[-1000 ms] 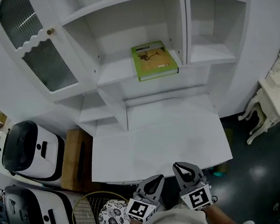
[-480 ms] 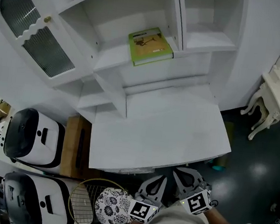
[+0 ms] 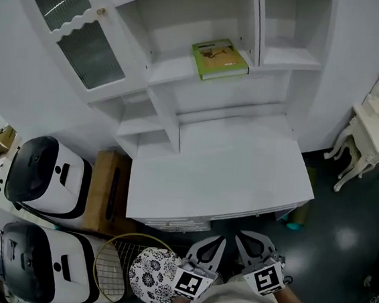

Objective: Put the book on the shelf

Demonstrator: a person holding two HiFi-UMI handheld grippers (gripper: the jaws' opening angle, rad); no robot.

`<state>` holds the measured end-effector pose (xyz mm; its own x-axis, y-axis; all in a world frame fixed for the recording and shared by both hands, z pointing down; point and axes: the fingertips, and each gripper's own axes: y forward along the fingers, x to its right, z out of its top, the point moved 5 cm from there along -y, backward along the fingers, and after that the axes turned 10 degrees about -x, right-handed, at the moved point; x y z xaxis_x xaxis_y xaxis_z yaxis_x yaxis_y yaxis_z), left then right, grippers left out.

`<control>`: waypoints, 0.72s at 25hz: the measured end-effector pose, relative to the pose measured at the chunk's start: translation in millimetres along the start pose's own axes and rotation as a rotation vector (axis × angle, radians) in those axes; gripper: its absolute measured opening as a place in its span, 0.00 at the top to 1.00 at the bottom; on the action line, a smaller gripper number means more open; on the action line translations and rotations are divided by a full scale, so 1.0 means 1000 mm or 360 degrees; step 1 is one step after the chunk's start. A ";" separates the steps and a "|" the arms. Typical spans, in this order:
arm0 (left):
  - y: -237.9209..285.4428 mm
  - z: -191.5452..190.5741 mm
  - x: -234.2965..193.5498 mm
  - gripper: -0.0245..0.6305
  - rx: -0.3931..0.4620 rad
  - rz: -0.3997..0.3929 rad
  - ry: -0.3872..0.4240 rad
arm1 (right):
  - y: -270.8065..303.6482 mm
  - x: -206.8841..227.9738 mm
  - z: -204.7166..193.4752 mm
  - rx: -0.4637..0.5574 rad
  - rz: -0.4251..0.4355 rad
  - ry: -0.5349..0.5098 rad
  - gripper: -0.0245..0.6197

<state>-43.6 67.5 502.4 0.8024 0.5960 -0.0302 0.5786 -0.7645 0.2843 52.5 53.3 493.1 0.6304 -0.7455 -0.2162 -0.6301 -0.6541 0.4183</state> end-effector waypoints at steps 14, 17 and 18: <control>-0.075 -0.037 0.039 0.96 0.0006 -0.0079 -0.0055 | -0.050 -0.069 -0.013 0.0063 0.0020 0.0163 0.93; -0.080 -0.038 0.044 0.96 -0.0015 -0.0060 -0.0066 | -0.056 -0.072 -0.015 0.0062 0.0027 0.0139 0.93; -0.079 -0.036 0.046 0.96 -0.0034 -0.0057 -0.0065 | -0.058 -0.072 -0.016 0.0073 0.0032 0.0145 0.93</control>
<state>-57.8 164.1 513.2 0.7867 0.6121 -0.0798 0.6042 -0.7372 0.3024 51.0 146.6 498.4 0.6549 -0.7451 -0.1260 -0.6618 -0.6460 0.3804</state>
